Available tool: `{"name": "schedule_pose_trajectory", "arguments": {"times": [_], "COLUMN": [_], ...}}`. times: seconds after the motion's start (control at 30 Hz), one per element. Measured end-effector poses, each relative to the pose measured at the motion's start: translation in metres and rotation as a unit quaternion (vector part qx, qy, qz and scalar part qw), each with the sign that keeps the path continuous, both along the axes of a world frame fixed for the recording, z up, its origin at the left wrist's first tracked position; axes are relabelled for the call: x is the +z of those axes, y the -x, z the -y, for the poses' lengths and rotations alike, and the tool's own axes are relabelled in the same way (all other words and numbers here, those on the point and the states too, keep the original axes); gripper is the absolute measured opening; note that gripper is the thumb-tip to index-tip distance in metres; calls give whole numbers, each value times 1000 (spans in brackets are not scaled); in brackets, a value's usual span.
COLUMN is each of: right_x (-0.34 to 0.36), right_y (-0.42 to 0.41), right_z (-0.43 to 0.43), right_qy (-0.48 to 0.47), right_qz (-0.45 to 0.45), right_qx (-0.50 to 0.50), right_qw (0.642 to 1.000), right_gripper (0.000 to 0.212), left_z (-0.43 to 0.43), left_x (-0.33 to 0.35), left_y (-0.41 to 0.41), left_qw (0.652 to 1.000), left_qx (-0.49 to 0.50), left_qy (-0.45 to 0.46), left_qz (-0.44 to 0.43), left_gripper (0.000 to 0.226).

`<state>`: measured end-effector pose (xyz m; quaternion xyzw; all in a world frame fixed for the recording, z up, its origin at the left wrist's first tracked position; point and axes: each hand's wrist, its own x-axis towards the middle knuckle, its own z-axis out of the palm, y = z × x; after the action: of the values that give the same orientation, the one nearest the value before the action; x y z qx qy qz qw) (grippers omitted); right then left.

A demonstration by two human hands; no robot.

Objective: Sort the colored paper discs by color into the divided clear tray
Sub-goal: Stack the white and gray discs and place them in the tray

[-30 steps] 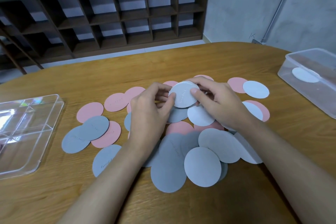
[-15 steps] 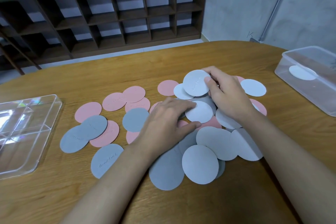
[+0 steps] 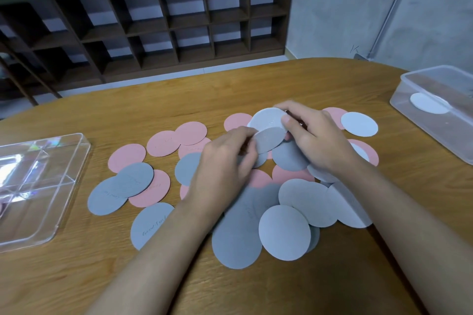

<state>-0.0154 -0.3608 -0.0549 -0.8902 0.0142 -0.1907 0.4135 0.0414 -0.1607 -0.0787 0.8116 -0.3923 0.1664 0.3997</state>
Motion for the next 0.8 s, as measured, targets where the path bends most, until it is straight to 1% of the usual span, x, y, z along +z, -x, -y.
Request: {"name": "schedule_pose_trajectory", "arguments": {"times": [0.1,0.2,0.27,0.37,0.43,0.5,0.57,0.63,0.73,0.8], "right_x": [1,2,1,2,3,3,1,-2,-2,0], "right_y": [1,2,2,2,3,4,2,0,-2,-2], "right_z": [-2,-4,-6,-7,-8,-10,-8,-3,6,12], "right_qy": [-5,-4,1,-15,-25,-5,32,37,27,28], "right_qz": [-4,-12,-16,-21,-22,-17,-9,1,18,30], "right_qx": [10,25,31,32,36,42,38,19,-22,-58], "right_qw": [1000,1000,999,999,999,999,999,999,999,997], "right_gripper": [31,32,32,34,32,26,23,23,23,23], "left_z": [0,0,0,1,1,0,0,0,-1,-1], "left_x": [5,9,10,10,11,11,11,8,2,-2], "left_y": [0,0,-1,-1,-1,-1,-1,-4,-9,-12], "left_qw": [993,977,970,962,962,973,987,995,995,986], "left_qx": [50,82,85,86,86,88,84,70,12,-32], "left_qy": [64,114,135,154,157,137,97,37,-81,-153], "left_qz": [-81,-158,-183,-209,-205,-161,-101,-64,-53,-57], "left_gripper": [11,9,7,8,8,9,12,23,45,51]}}
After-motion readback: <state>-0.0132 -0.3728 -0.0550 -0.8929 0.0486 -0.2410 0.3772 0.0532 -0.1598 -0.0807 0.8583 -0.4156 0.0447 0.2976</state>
